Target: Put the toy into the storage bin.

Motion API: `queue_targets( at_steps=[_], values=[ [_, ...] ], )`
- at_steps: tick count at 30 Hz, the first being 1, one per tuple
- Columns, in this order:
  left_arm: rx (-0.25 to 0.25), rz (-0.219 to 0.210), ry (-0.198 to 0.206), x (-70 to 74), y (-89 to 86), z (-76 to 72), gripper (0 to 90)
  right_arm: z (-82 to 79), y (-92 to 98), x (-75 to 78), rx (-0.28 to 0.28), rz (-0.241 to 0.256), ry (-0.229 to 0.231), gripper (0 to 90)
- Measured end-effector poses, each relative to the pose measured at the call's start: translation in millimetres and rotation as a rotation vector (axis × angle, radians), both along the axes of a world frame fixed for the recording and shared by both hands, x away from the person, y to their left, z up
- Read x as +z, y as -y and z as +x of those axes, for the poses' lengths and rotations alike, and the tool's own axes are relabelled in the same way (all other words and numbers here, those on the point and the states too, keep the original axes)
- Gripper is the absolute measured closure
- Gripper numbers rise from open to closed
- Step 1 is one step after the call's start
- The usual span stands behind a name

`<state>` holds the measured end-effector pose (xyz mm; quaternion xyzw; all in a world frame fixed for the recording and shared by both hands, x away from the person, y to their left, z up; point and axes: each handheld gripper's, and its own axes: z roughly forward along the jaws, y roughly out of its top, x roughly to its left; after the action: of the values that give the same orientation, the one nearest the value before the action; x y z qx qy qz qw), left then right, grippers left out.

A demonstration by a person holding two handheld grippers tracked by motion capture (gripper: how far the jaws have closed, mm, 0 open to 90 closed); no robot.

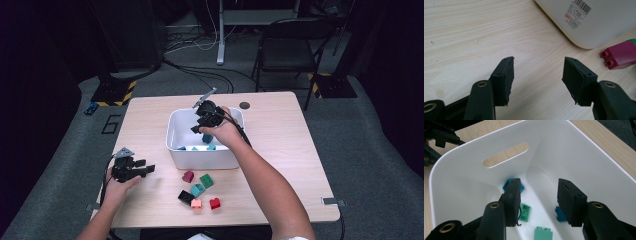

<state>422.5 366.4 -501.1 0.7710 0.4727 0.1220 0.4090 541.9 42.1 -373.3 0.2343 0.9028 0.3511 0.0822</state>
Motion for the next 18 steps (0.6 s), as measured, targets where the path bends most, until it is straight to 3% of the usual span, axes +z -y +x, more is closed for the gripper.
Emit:
queue_targets(
  at_steps=[10,18],
  values=[
    [0.004,0.000,0.006,-0.9,1.4,0.2,42.1,-22.0,8.8,23.9,0.033,0.027,0.031,52.3],
    [0.006,0.002,0.003,-0.8,1.3,-0.1,42.1,-49.4,17.5,44.0,0.070,0.044,0.052,52.5]
  ],
)
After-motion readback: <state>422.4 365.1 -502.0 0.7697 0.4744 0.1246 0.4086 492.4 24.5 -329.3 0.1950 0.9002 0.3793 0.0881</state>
